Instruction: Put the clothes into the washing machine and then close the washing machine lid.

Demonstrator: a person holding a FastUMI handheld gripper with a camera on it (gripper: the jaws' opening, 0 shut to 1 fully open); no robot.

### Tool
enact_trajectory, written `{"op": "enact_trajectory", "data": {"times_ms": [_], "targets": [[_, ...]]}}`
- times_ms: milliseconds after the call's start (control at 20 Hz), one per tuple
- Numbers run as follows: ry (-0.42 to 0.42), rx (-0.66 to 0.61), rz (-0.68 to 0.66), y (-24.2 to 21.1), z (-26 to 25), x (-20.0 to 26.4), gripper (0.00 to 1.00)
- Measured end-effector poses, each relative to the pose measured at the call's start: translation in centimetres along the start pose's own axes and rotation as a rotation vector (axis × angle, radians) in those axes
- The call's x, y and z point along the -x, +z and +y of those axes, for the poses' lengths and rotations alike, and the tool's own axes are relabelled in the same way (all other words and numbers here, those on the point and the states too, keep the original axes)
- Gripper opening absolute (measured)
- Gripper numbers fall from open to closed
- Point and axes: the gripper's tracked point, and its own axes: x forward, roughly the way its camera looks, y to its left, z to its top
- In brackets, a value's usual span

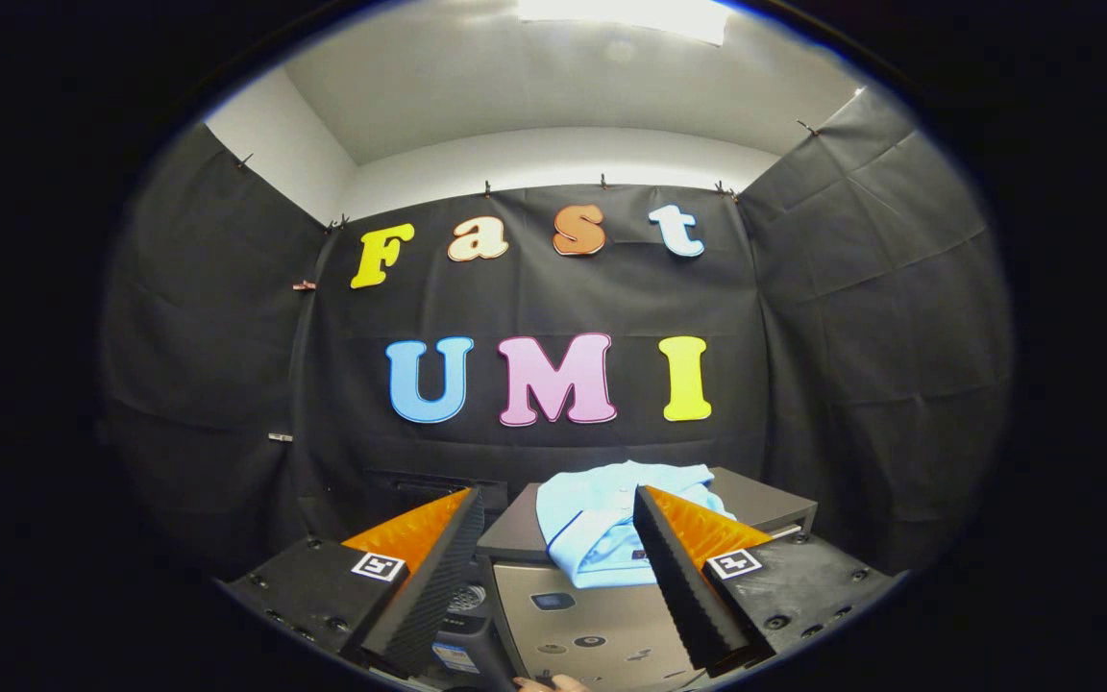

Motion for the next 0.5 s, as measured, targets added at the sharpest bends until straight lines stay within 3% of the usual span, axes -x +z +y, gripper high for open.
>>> {"op": "enact_trajectory", "data": {"times_ms": [500], "targets": [[-0.014, -0.001, 0.01, 0.11, -0.74, -0.44, 0.98]]}}
